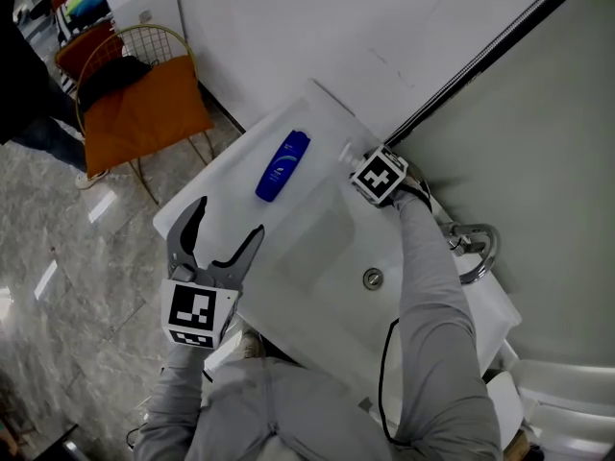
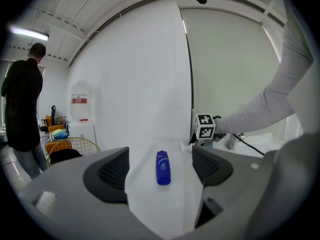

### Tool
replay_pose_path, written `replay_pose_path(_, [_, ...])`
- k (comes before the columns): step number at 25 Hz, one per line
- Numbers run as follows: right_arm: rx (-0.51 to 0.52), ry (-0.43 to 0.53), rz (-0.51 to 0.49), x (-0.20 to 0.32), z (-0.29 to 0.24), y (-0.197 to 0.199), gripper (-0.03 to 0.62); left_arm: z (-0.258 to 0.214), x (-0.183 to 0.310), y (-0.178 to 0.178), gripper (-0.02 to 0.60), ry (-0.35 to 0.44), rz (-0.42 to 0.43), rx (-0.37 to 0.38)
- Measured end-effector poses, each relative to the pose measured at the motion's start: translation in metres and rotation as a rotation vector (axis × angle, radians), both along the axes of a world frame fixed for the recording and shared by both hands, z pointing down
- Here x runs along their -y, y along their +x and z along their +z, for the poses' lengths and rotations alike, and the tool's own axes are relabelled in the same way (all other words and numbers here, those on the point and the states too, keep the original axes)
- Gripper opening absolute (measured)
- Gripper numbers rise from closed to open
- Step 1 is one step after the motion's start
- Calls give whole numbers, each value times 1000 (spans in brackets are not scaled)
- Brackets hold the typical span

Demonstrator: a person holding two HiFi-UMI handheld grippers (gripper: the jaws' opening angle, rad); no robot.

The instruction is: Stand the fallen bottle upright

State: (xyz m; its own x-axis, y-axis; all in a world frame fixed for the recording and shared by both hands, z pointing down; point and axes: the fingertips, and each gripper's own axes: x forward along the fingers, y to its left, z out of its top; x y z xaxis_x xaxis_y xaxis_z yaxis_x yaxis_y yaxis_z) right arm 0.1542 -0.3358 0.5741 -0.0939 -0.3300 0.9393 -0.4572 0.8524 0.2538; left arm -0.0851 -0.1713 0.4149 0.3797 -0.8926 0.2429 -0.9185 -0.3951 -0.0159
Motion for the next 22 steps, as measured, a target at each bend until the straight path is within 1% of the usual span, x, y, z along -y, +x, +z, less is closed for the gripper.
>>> replay_pose_path(6, [69, 92, 49, -9, -9, 6, 225, -6, 0, 11, 422, 14, 30, -8])
replay_pose_path(14, [258, 302, 195, -6, -52, 10, 225, -16, -3, 15, 422, 38, 45, -18])
replay_pose_path(19, [429, 456, 316, -10, -89, 18, 225, -23, -5, 17, 422, 55, 53, -23])
replay_pose_path(22, [532, 522, 391, -19, -105, 23, 222, -26, -7, 18, 422, 63, 56, -24])
